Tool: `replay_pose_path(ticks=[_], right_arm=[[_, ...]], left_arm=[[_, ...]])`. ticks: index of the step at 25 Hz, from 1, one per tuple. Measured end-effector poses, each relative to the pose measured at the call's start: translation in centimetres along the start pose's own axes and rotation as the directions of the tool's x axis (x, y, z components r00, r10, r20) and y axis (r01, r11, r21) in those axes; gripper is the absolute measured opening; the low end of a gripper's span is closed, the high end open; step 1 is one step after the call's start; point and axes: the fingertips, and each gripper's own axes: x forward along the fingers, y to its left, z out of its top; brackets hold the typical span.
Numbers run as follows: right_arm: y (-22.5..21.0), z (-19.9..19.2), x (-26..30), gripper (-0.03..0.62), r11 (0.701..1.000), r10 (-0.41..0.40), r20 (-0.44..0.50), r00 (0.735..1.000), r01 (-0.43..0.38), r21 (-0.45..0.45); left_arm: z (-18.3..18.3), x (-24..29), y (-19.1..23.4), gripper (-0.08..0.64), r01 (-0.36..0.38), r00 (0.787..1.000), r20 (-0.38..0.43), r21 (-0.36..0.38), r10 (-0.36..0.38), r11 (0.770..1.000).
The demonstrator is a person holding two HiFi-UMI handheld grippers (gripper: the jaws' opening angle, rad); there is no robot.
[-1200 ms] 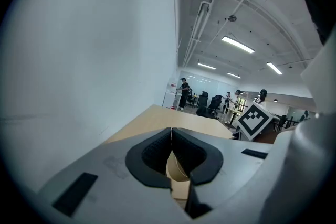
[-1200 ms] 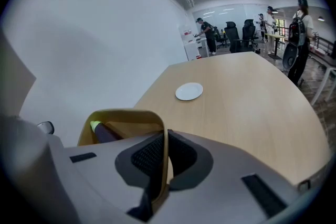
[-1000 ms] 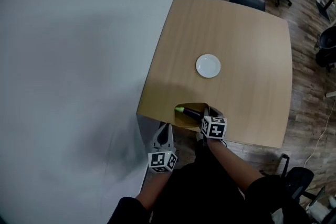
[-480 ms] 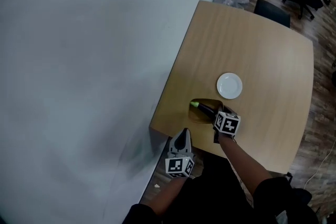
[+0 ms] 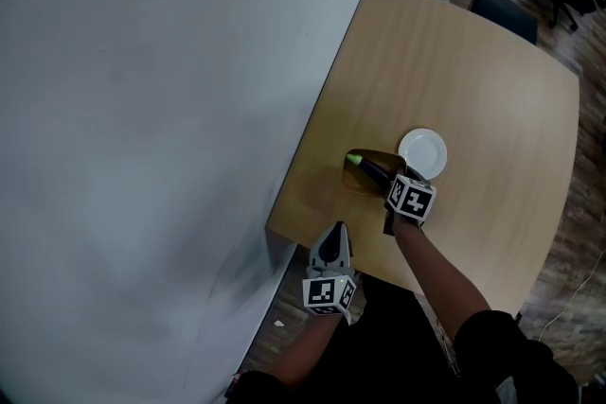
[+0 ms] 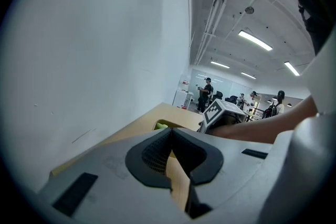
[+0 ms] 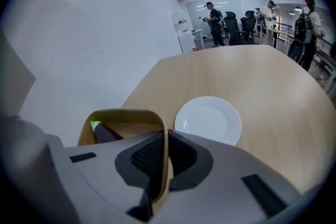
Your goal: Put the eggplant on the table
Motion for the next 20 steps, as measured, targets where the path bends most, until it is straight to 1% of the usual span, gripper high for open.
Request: replay_pose_path(ticks=[3,7,11,20], right_arm=[[0.2,1.2,2.5,0.064,1.000,-0.013,-0.008,1.000,0.013,-0.002],[0.3,2.5,5.1,0.064,1.000,-0.027,-0.004,1.000,0.027,-0.002],[0.9,4.2,7.1,0.064,0.999,-0.046,-0.004,0.999,0.046,-0.018],[0.5,3.2,9.5,0.064,0.992,-0.116,-0.028,0.993,0.117,0.039]], left_arm=[[-0.5,1.5,0.9,0.015,-0.020,1.000,-0.014,-0.024,0.019,1.000],[-0.9,3.2,1.2,0.015,-0.023,1.000,-0.011,-0.035,0.022,0.999],[-0.3,4.4,1.6,0.015,-0.034,0.999,-0.006,-0.045,0.034,0.998],[-1.3,3.1,3.0,0.015,-0.055,0.998,-0.030,-0.063,0.053,0.996]])
